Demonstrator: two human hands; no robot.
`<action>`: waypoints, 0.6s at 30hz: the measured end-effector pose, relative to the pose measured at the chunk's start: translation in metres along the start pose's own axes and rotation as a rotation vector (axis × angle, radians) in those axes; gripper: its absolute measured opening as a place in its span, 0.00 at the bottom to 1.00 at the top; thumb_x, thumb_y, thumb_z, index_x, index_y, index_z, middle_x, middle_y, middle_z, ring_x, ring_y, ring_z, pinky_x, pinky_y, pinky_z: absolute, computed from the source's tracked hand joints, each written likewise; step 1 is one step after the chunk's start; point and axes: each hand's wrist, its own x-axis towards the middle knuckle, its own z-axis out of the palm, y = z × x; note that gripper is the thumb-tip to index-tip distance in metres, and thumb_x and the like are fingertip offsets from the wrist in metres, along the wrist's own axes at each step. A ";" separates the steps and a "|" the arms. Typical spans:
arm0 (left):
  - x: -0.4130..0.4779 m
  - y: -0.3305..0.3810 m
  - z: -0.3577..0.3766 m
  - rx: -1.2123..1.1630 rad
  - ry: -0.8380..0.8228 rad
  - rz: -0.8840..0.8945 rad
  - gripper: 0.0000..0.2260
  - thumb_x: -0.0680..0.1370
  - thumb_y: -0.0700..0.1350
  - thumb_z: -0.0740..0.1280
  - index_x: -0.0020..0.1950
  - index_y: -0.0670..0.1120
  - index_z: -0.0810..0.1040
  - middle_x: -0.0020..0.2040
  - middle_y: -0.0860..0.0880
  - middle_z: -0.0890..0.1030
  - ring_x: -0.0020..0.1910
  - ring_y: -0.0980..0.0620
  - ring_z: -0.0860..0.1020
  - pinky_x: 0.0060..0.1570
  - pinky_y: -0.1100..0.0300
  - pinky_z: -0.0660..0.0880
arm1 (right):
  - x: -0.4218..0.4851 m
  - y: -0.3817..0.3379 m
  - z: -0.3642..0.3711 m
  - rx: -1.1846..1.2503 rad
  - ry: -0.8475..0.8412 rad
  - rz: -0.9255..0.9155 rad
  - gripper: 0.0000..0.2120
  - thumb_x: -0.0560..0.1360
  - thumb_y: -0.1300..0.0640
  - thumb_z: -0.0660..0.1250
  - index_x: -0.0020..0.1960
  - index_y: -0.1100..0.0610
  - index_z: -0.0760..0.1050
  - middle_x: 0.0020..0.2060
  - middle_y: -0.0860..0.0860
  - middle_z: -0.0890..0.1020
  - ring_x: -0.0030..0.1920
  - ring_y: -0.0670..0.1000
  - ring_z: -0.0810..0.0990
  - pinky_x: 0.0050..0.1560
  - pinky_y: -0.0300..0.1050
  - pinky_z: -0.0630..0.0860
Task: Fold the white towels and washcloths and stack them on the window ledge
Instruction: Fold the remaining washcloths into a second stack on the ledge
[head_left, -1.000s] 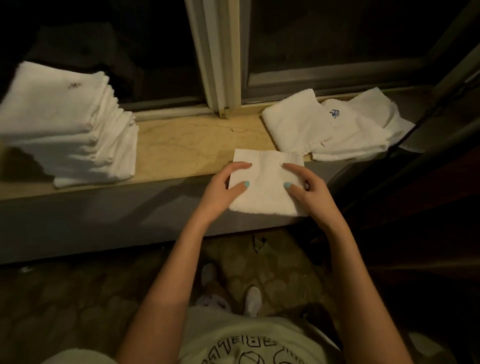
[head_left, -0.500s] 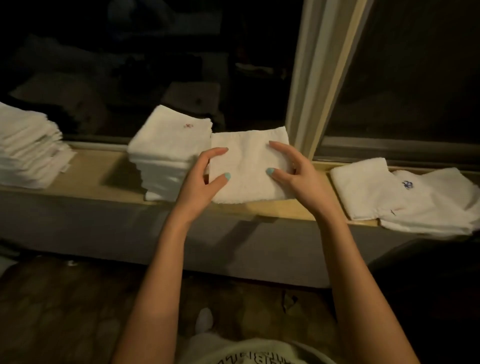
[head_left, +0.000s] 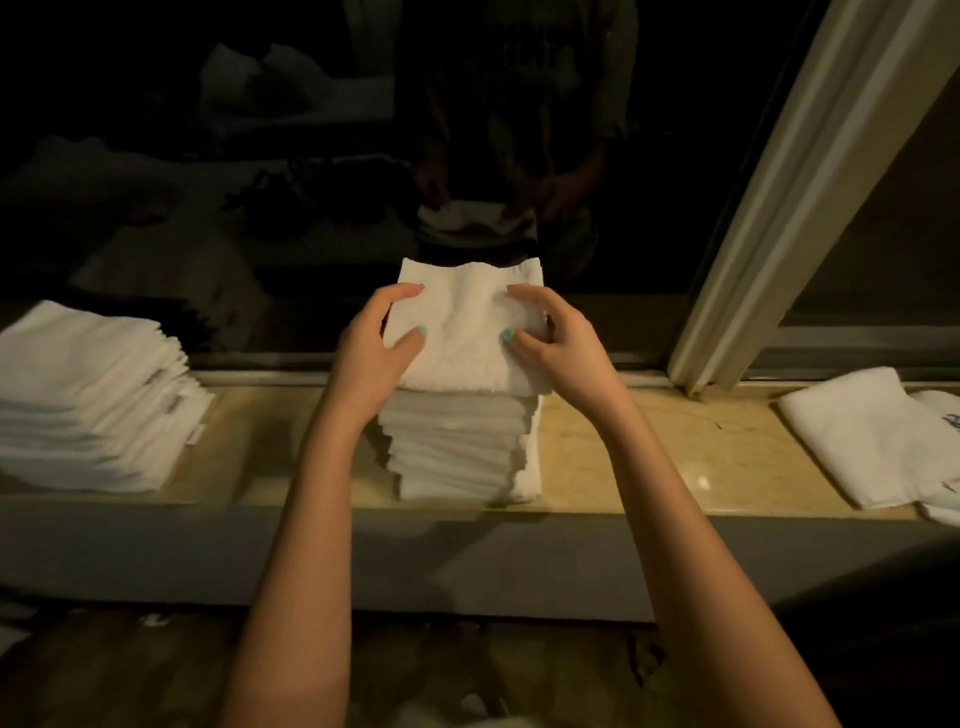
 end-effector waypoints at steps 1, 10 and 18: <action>0.005 -0.005 -0.003 0.017 -0.023 -0.001 0.18 0.78 0.38 0.65 0.67 0.50 0.71 0.68 0.52 0.72 0.69 0.53 0.67 0.67 0.60 0.65 | 0.003 0.001 0.006 -0.006 0.019 0.013 0.20 0.77 0.58 0.66 0.67 0.49 0.70 0.58 0.45 0.74 0.54 0.46 0.77 0.52 0.41 0.79; 0.016 -0.030 -0.001 0.062 -0.144 -0.116 0.18 0.79 0.40 0.65 0.68 0.49 0.71 0.69 0.50 0.71 0.68 0.54 0.67 0.60 0.64 0.63 | 0.009 0.019 0.031 -0.143 0.119 0.135 0.19 0.76 0.55 0.69 0.66 0.50 0.72 0.54 0.48 0.77 0.48 0.45 0.78 0.39 0.32 0.76; -0.008 -0.029 0.003 0.222 -0.049 -0.178 0.19 0.79 0.47 0.65 0.70 0.52 0.71 0.63 0.50 0.69 0.51 0.55 0.70 0.50 0.56 0.72 | 0.003 0.034 0.031 -0.234 0.130 0.226 0.22 0.71 0.42 0.71 0.64 0.42 0.74 0.51 0.49 0.76 0.46 0.48 0.77 0.46 0.47 0.80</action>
